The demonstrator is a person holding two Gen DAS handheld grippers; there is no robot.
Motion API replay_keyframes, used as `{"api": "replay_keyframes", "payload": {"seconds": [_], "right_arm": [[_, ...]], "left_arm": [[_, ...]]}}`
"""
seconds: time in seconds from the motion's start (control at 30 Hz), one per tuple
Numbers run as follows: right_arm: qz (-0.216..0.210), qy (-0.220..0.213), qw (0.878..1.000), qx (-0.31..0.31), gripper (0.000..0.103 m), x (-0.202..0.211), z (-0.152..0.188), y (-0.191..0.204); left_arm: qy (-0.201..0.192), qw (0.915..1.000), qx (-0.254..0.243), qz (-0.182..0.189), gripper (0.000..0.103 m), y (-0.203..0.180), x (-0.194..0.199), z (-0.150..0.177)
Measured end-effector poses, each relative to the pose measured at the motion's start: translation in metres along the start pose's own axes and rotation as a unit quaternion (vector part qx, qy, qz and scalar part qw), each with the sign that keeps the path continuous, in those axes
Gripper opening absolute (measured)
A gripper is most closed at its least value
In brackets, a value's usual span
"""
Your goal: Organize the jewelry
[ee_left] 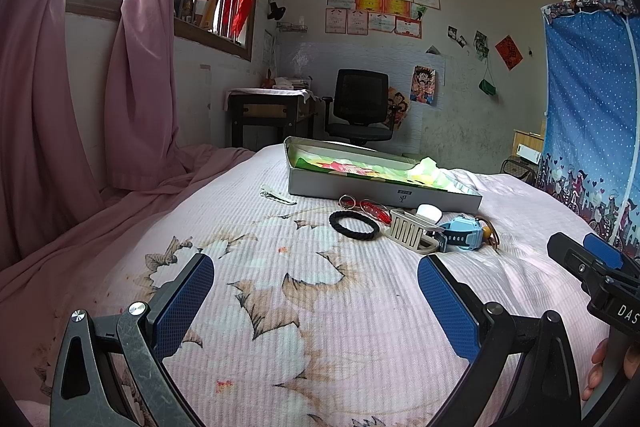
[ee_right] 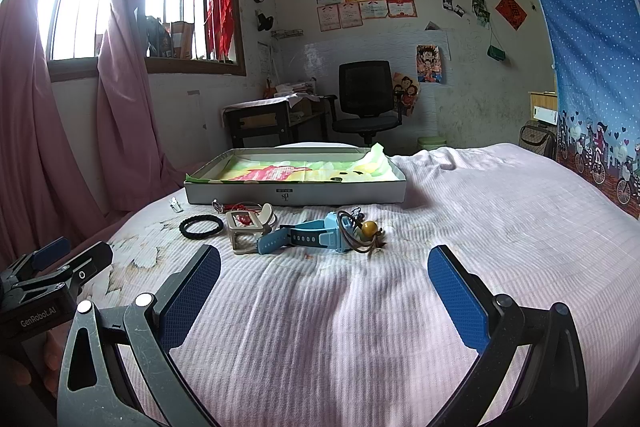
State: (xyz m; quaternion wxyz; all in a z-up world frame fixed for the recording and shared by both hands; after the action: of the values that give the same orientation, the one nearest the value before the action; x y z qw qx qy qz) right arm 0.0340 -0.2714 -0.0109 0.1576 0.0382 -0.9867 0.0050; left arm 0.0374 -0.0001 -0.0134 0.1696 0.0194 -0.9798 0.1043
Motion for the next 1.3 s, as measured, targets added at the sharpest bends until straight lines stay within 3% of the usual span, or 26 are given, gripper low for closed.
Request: {"api": "replay_keyframes", "payload": {"seconds": [0.67,0.97,1.3], "right_arm": [[0.003,0.005,1.000,0.001,0.102,0.000,-0.004,0.004],[0.015,0.046,0.999,-0.001,0.102,-0.016,0.000,-0.004],[0.002,0.076,0.997,0.028,0.102,-0.044,-0.009,-0.006]], "left_arm": [[0.004,1.0000,-0.003,-0.002,0.103,0.000,-0.002,0.000],[0.045,0.9988,-0.016,-0.004,0.103,0.001,-0.028,-0.007],[0.123,0.9923,-0.013,-0.006,0.102,0.016,-0.079,-0.019]]}}
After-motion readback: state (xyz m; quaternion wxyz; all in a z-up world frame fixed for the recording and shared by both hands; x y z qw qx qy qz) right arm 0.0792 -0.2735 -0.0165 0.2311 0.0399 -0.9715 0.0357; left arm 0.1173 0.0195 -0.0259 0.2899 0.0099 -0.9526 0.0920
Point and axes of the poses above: each gripper's, at about its wrist camera, not at the fingertips, and x roughly against the way its jaws point, y to its left, z to its underside, the point moved 4 cm from there along -x, roughly the way its jaws point, and after that the axes turned 8 degrees about x, right-handed, at the moved point
